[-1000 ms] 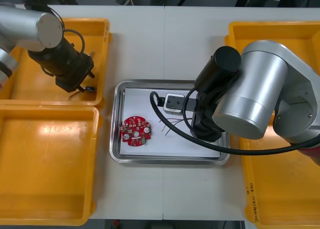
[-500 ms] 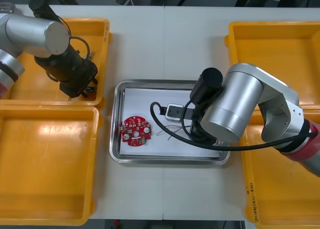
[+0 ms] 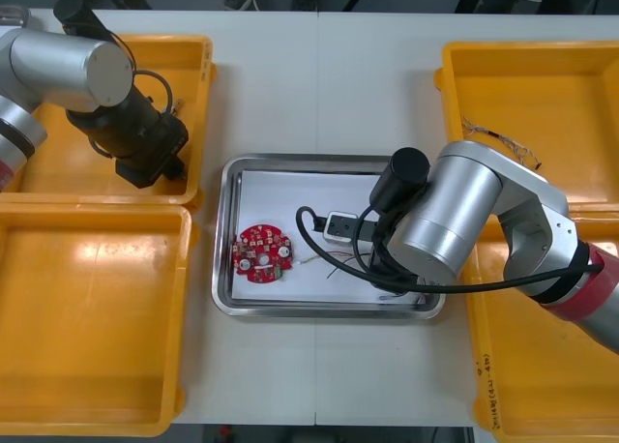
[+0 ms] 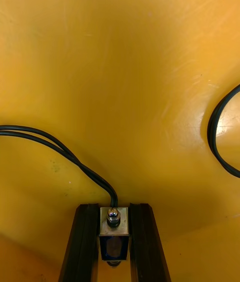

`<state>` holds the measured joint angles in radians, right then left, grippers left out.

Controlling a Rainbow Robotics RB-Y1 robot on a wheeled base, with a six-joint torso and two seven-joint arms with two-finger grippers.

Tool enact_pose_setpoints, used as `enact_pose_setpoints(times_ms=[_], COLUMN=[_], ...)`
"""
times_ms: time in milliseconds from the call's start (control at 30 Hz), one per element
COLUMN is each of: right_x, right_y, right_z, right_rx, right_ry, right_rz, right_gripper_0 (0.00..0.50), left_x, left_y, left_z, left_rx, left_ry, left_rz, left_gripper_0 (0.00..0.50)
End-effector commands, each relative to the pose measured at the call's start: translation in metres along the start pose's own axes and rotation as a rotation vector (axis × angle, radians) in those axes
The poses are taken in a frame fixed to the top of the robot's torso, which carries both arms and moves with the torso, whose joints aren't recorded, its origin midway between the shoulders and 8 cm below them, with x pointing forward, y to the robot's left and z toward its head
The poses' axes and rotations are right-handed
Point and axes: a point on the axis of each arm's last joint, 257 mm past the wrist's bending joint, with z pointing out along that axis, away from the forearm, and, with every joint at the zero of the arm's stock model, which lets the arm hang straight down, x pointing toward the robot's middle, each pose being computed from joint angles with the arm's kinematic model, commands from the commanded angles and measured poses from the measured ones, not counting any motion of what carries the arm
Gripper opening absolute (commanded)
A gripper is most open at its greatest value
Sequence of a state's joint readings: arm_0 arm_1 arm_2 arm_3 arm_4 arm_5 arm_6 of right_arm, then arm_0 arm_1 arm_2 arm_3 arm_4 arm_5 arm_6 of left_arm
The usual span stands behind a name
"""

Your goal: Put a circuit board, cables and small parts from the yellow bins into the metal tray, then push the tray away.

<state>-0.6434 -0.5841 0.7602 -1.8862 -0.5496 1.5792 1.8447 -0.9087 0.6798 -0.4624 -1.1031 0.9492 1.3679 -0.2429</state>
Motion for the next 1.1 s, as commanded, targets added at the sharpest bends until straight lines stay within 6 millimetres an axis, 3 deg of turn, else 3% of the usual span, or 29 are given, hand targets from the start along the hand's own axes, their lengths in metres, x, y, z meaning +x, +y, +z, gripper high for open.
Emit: enact_pose_setpoints(times_ms=[33, 67, 100, 133, 400, 667, 833, 1100], right_x=[-0.010, -0.011, -0.011, -0.012, -0.010, -0.010, -0.009, 0.001], right_y=[0.011, 0.010, 0.010, 0.009, 0.009, 0.012, 0.003, -0.021], right_z=[-0.006, -0.007, -0.008, -0.010, -0.018, -0.028, -0.046, -0.086], right_rx=[0.004, 0.006, 0.007, 0.007, 0.003, -0.001, 0.008, 0.037], right_ry=[-0.021, -0.024, -0.024, -0.027, -0.019, -0.017, -0.002, 0.001], right_rz=[-0.055, -0.055, -0.056, -0.054, -0.048, -0.053, -0.021, 0.050], right_gripper_0=[0.380, 0.417, 0.491, 0.500, 0.500, 0.500, 0.500, 0.500], left_x=[0.007, 0.008, 0.007, 0.006, -0.009, -0.036, -0.044, -0.036], left_y=[-0.031, -0.032, -0.032, -0.033, -0.039, -0.039, -0.037, -0.038], left_z=[-0.014, -0.014, -0.014, -0.015, -0.028, -0.058, -0.086, -0.125], left_rx=[0.054, 0.057, 0.058, 0.062, 0.092, 0.121, 0.123, 0.111], left_ry=[-0.006, -0.006, -0.006, -0.007, -0.024, -0.038, -0.044, -0.071], left_rz=[0.082, 0.083, 0.082, 0.079, 0.070, 0.042, 0.062, 0.140], left_gripper_0=[0.003, 0.002, 0.000, 0.001, 0.002, 0.001, 0.002, 0.004])
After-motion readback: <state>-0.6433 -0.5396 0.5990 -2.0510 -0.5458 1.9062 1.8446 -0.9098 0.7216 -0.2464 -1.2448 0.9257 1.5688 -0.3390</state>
